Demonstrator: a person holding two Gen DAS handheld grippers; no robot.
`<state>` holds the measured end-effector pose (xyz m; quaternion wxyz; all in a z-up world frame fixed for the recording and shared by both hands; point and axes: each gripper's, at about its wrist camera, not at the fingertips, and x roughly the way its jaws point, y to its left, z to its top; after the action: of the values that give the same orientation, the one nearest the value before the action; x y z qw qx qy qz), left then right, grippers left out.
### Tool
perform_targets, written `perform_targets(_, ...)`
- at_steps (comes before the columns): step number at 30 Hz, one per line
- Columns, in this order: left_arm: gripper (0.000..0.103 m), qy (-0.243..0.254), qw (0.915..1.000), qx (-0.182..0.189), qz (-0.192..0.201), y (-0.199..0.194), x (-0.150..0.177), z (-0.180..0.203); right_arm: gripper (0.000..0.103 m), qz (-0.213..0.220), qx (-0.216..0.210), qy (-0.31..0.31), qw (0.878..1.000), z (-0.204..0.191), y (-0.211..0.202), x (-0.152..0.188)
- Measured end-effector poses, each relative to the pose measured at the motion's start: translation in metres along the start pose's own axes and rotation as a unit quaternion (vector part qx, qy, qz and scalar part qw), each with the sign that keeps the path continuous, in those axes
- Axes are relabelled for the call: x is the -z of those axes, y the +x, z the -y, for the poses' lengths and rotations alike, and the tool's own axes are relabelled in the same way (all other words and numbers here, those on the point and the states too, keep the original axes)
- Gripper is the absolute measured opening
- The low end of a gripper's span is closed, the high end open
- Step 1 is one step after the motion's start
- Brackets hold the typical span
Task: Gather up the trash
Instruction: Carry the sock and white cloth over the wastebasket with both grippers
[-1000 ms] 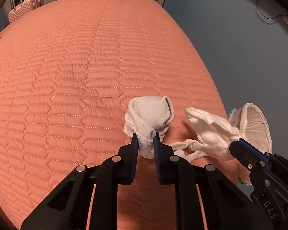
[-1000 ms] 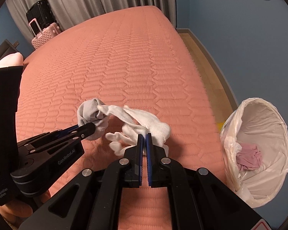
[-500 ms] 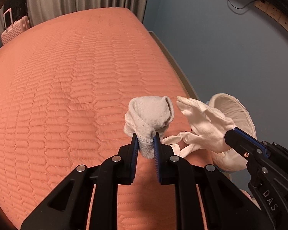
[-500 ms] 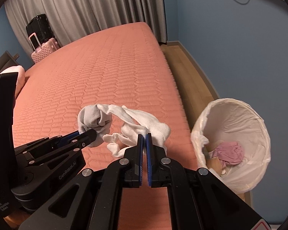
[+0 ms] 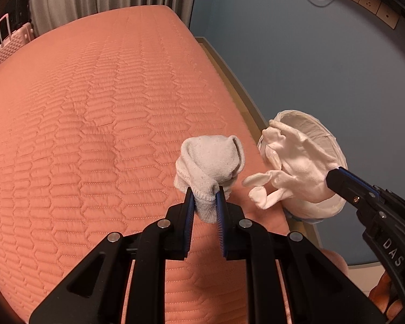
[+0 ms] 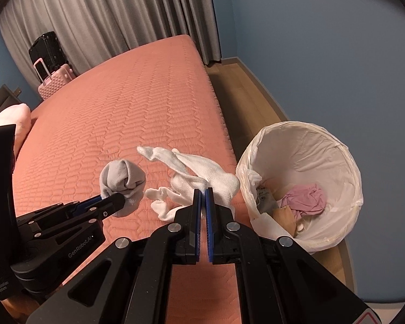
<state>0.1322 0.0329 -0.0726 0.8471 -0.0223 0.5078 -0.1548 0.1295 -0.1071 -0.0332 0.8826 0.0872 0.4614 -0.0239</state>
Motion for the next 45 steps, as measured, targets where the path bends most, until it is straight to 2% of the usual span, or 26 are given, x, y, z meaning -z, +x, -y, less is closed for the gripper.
perform_targets(10, 0.016, 0.028, 0.9996, -0.002, -0.003, -0.001, 0.003, 0.01, 0.004, 0.005, 0.0, 0.014, 1.0, 0.018, -0.006, 0.005)
perform_targets(19, 0.016, 0.088, 0.9962, 0.001, 0.004, 0.007, -0.004, 0.065, 0.004, 0.022, 0.024, 0.045, 0.998, 0.069, -0.023, 0.005)
perform_targets(30, 0.016, 0.15, 0.9885, 0.021, 0.002, 0.023, -0.009, 0.132, 0.004, 0.034, 0.052, 0.081, 0.995, 0.131, -0.033, 0.007)
perform_targets(38, 0.016, 0.173, 0.9844, 0.029, -0.006, 0.037, -0.013, 0.159, 0.004, 0.034, 0.064, 0.103, 0.992, 0.162, -0.03, 0.01)
perform_targets(45, 0.016, 0.183, 0.9825, 0.032, -0.009, 0.044, -0.02, 0.167, 0.004, 0.032, 0.067, 0.111, 0.991, 0.17, -0.024, 0.01)
